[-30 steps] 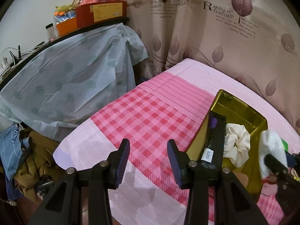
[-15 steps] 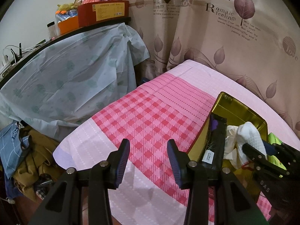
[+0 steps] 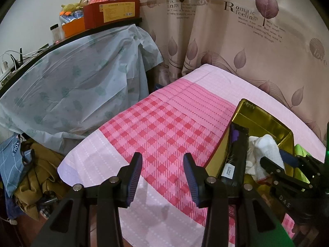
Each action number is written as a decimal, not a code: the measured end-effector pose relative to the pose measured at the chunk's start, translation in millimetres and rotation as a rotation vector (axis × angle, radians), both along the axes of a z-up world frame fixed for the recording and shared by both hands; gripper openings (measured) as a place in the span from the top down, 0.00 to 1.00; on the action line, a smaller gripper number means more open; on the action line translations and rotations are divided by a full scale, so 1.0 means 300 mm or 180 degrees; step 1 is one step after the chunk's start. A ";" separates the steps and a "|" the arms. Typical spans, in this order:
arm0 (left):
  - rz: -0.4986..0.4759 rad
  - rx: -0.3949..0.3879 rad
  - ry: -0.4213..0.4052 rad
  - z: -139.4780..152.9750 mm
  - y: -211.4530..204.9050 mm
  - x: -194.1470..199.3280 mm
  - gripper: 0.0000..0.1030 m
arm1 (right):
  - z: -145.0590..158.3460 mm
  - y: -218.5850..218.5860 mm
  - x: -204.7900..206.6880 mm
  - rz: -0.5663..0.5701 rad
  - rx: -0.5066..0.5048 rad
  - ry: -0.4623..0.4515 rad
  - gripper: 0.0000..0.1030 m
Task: Organize soft objects
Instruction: 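Carry the white glove to the gold tray with the right tool, then release the glove in the tray and move the right tool back to the pile, then grasp the white packet with the right tool while the left tool reaches the teal pom, then grasp the teal fluffy pom with the left tool and lift it, then carry the teal pom into the gold tray and open the left tool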
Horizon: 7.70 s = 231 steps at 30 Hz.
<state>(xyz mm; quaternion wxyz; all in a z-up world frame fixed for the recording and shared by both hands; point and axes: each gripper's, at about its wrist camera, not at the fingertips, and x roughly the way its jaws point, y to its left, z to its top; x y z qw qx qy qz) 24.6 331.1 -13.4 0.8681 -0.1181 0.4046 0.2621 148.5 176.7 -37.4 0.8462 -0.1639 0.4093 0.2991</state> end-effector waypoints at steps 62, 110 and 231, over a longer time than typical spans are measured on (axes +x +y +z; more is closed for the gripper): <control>-0.1099 0.0497 0.0057 0.023 -0.450 0.016 0.59 | -0.145 -1.354 -0.257 -0.1916 0.0089 0.0144 0.38; -0.3831 -0.0536 0.0749 -0.163 -1.558 0.078 0.89 | -0.151 -1.711 -0.311 -0.2601 0.0276 0.0117 0.50; -0.1380 0.0060 0.0317 0.029 -0.399 0.309 0.80 | -0.159 -1.706 -0.312 -0.2539 0.0079 0.0103 0.45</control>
